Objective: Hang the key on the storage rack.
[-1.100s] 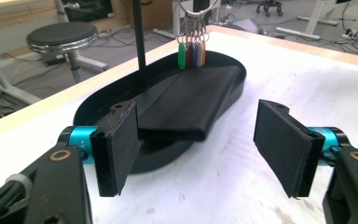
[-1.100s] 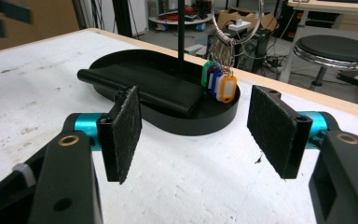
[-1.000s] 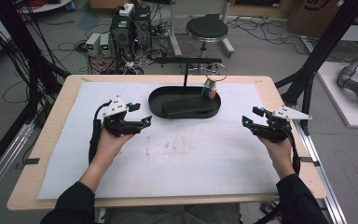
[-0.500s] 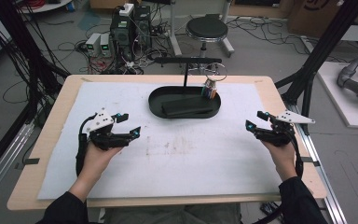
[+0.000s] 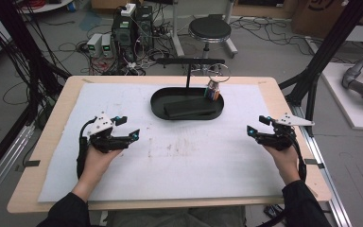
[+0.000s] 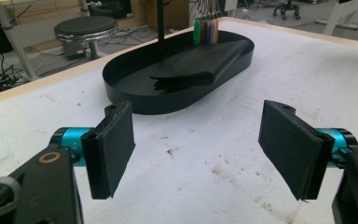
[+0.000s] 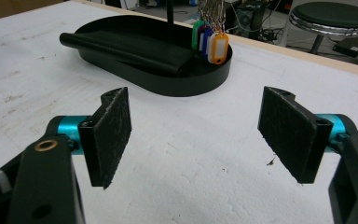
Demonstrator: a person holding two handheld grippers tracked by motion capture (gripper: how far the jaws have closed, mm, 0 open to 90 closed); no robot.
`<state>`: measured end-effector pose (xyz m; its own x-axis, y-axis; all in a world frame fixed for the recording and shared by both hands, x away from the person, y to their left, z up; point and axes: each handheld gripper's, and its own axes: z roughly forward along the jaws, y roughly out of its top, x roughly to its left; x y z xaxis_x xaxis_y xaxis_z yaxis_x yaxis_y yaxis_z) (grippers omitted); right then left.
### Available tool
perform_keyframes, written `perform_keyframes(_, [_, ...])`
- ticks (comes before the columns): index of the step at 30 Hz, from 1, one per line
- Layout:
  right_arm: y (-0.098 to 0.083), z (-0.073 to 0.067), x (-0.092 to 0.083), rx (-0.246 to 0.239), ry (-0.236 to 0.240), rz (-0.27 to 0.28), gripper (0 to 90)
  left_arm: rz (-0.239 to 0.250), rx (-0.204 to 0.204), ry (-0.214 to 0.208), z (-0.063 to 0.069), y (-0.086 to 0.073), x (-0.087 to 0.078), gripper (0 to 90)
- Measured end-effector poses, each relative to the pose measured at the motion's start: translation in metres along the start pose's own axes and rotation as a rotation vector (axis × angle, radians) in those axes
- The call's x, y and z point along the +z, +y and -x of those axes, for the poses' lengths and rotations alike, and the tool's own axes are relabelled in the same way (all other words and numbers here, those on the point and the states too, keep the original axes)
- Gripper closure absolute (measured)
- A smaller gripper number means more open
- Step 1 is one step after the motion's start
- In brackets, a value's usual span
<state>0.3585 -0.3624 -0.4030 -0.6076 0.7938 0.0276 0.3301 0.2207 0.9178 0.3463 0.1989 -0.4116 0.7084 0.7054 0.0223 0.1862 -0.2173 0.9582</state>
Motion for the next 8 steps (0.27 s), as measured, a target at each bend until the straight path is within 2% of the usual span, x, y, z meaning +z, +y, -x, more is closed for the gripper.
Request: perform_keyframes(8, [-0.0036,0.0027,-0.004,0.005,-0.012,-0.006,25.3,0.002,0.001,0.005,-0.0005,-0.0001,0.0007,26.2])
